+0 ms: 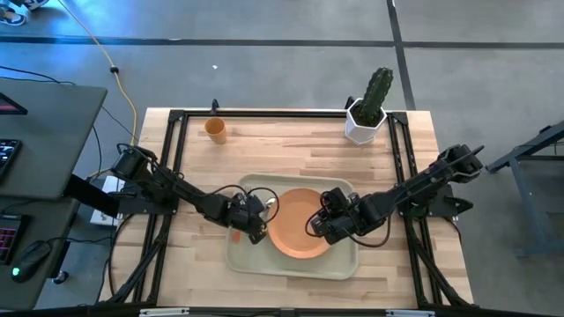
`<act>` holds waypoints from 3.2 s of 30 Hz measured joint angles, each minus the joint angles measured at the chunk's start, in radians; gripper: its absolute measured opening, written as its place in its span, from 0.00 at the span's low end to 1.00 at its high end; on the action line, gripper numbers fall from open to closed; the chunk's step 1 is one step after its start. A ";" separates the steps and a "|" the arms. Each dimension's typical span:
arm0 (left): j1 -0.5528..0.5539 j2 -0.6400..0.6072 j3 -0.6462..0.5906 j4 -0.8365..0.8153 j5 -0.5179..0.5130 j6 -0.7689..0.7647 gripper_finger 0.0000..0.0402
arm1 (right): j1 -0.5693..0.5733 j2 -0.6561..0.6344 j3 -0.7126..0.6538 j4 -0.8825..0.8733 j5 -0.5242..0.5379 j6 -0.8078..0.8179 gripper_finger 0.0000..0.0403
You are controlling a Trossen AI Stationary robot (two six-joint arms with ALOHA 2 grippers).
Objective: Pick and place plate/cup/fork/spoon on tray
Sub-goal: Put the orange spoon on the light brown serving tray to the left side of orange plate
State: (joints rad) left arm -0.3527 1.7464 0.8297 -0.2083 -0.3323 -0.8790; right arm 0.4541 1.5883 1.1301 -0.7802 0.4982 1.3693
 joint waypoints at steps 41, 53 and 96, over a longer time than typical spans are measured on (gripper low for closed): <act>0.126 -0.646 -0.004 0.015 0.484 0.281 0.00 | -0.206 -0.188 0.002 0.646 -0.009 -1.101 0.44; 0.114 -0.658 -0.004 -0.007 -0.158 0.687 0.00 | -0.238 -0.208 0.002 0.814 -0.075 -0.606 0.44; 0.060 -0.362 -0.004 0.447 -0.792 2.212 0.00 | -0.376 -0.097 0.000 0.685 -0.133 -0.020 0.36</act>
State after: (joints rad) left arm -0.2928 1.3846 0.8262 0.2386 -1.1239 1.3328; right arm 0.0780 1.4918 1.1301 -0.0952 0.3649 1.3494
